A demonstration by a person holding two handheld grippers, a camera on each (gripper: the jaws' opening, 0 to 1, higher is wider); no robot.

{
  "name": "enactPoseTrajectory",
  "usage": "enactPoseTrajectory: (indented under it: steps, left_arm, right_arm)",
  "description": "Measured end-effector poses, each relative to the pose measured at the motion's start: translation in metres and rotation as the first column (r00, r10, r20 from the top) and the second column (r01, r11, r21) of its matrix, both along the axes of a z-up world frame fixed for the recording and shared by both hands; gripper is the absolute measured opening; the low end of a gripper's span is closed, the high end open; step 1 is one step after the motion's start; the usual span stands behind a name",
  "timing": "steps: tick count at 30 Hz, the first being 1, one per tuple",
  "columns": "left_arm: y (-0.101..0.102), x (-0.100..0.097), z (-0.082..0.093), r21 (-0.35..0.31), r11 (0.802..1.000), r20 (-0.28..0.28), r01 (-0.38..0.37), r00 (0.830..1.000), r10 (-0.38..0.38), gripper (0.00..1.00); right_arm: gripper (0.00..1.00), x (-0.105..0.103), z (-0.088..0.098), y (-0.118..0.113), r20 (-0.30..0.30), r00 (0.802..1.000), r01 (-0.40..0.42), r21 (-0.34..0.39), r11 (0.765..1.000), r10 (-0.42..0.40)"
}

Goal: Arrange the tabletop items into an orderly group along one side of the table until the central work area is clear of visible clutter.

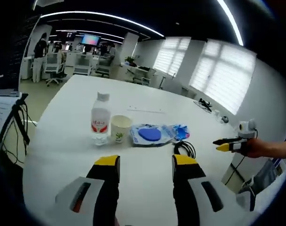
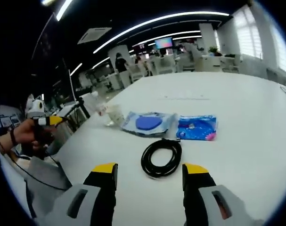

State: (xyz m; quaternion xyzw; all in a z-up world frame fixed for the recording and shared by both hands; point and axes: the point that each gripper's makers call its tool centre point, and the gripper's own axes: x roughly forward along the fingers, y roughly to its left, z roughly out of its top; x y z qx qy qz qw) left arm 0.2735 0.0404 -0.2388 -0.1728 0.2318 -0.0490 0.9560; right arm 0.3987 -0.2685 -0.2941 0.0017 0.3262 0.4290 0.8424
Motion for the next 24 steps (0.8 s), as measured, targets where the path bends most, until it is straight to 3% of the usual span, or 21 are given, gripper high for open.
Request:
enactPoseTrajectory:
  steps: [7,24]
  left_arm:
    - [0.018,-0.01,0.008,0.011,0.999,0.022,-0.036,0.999,0.035,0.49]
    - [0.022,-0.019,0.011,-0.002,0.999,0.029,-0.052,0.998,0.052,0.53]
  right_arm:
    - [0.61,-0.012,0.011,0.009,0.003,1.0,-0.014,0.019,1.0,0.014]
    - [0.63,-0.021,0.009,0.021,0.003,1.0,-0.012,0.017,1.0,0.012]
